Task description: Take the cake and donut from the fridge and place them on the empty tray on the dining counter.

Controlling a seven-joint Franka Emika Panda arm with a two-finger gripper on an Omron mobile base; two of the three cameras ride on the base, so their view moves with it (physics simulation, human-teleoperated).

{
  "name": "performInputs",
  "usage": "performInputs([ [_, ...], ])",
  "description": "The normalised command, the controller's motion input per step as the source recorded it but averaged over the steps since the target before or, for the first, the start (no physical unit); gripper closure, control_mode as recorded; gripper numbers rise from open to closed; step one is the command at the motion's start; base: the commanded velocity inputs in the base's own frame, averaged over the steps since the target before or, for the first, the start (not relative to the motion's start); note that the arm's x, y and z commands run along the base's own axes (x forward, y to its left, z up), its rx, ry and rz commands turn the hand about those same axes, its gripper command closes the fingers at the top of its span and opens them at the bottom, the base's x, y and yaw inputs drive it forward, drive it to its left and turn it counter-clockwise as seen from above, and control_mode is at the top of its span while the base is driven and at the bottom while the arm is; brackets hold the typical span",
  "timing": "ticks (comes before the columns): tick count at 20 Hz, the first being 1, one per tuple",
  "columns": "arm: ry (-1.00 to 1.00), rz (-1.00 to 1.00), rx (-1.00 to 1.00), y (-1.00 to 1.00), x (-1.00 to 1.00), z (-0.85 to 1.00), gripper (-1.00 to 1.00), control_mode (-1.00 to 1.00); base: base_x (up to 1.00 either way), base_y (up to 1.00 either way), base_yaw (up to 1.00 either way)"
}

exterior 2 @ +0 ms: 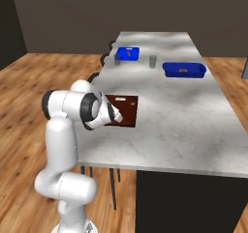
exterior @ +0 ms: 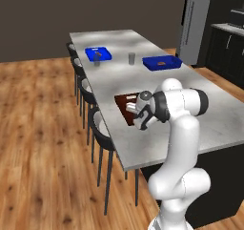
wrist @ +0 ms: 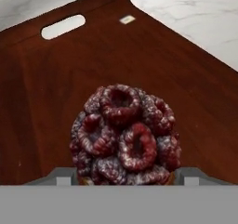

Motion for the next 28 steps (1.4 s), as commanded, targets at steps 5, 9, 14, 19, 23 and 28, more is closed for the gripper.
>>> performInputs([
  [5, -0.05, -0.03, 0.00, 0.04, 0.12, -0.33, 1.00, -1.00, 0.00, 0.00, 0.00],
  [9, -0.04, -0.02, 0.00, 0.11, 0.04, -0.35, 1.00, -1.00, 0.00, 0.00, 0.00],
  [14, -0.01, -0.05, 0.00, 0.17, 0.00, -0.34, -1.00, -1.00, 0.00, 0.00, 0.00],
  [19, -0.01, -0.03, 0.01, 0.16, 0.00, -0.18, -1.00, -1.00, 0.00, 0.00, 0.00],
  [23, 0.00, 0.00, 0.04, 0.13, -0.01, 0.02, -1.00, -1.00, 0.00, 0.00, 0.00],
  [28, 0.07, 0.00, 0.01, 0.21, -0.12, 0.22, -1.00, -1.00, 0.00, 0.00, 0.00],
])
